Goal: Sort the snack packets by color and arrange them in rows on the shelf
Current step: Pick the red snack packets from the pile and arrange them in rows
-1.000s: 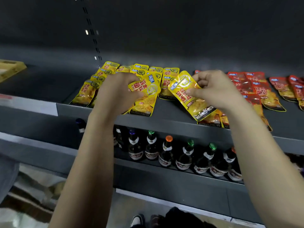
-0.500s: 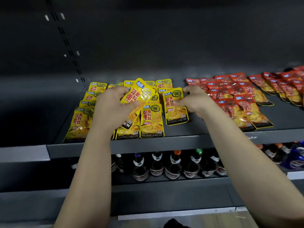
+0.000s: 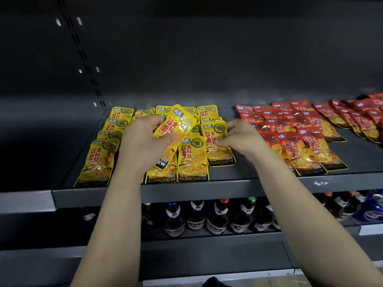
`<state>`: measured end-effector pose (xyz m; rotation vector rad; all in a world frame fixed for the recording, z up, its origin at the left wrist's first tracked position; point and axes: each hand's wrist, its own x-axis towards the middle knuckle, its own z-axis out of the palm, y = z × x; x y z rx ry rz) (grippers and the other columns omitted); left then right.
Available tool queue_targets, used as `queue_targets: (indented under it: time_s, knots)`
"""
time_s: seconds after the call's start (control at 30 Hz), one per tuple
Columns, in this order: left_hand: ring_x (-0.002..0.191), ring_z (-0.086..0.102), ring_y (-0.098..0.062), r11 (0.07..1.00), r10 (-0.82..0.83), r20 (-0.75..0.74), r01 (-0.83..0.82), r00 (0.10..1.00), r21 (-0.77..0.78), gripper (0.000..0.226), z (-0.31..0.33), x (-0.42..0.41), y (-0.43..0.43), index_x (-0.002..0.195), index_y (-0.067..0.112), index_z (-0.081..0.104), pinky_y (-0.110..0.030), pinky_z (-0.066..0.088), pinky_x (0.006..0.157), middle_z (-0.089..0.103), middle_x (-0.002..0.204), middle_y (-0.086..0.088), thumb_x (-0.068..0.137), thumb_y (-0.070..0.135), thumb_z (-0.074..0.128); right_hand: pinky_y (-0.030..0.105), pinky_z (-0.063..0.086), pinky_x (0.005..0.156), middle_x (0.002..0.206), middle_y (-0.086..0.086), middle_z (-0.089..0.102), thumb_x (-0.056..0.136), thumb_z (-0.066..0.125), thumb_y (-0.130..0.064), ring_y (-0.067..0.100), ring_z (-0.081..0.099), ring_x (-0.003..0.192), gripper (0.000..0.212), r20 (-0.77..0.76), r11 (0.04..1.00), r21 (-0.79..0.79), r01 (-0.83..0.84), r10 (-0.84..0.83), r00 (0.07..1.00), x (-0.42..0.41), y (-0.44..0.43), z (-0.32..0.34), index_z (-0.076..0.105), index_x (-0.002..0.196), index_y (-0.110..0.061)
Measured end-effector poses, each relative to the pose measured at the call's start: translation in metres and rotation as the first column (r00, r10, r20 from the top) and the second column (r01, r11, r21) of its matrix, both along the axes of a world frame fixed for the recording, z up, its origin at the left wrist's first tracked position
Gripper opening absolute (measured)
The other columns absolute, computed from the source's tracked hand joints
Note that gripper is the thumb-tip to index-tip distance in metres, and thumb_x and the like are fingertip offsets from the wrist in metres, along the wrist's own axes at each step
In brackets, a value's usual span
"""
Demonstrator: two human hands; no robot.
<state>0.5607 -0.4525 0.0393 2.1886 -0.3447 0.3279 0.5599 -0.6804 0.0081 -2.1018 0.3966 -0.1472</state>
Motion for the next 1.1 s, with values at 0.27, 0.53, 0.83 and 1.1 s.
queue_targets:
  time_s: [0.27, 0.53, 0.83, 1.1]
  knots:
    - [0.077, 0.054, -0.006, 0.999, -0.023, -0.009, 0.023, 1.0, -0.039, 0.027, -0.001, 0.003, 0.001, 0.102, 0.006, 0.068, -0.033, 0.047, 0.086, 0.066, 0.087, 0.007, 0.081, 0.02, 0.076, 0.031, 0.042, 0.074, 0.089, -0.006, 0.049, 0.069, 0.086, -0.014, 0.012, 0.052, 0.083, 0.056, 0.009, 1.0, 0.007, 0.022, -0.022, 1.0, -0.002, -0.004, -0.002, 0.047, 0.109, -0.014]
    - [0.089, 0.071, -0.022, 0.918, -0.216, -0.117, 0.161, 0.969, -0.362, 0.016, 0.0, -0.001, -0.006, 0.094, 0.01, 0.069, -0.044, 0.057, 0.084, 0.075, 0.091, -0.002, 0.08, 0.008, 0.075, 0.034, 0.048, 0.074, 0.089, -0.004, 0.054, 0.062, 0.089, -0.024, 0.014, 0.053, 0.076, 0.053, 0.289, 0.991, 0.066, -0.119, 0.095, 0.953, -0.023, 0.006, 0.008, 0.056, 0.103, -0.029]
    - [0.089, 0.07, -0.016, 0.746, -0.497, -0.178, 0.313, 0.849, -0.588, 0.023, -0.009, -0.015, -0.047, 0.099, 0.011, 0.07, -0.03, 0.057, 0.077, 0.075, 0.095, -0.004, 0.081, -0.002, 0.07, 0.038, 0.057, 0.082, 0.1, 0.014, 0.071, 0.069, 0.079, -0.011, 0.023, 0.067, 0.092, 0.033, 0.481, 0.856, 0.306, -0.416, 0.238, 0.844, -0.047, 0.023, 0.021, 0.068, 0.099, -0.013]
    - [0.09, 0.069, -0.024, 0.779, -0.482, -0.21, 0.305, 0.851, -0.548, 0.018, -0.015, -0.015, -0.049, 0.102, 0.005, 0.068, -0.044, 0.058, 0.081, 0.074, 0.097, -0.009, 0.084, 0.005, 0.071, 0.033, 0.057, 0.071, 0.093, 0.01, 0.074, 0.063, 0.08, -0.007, 0.021, 0.071, 0.084, 0.038, 0.449, 0.832, 0.362, -0.421, 0.24, 0.861, -0.054, 0.018, 0.021, 0.068, 0.099, -0.009]
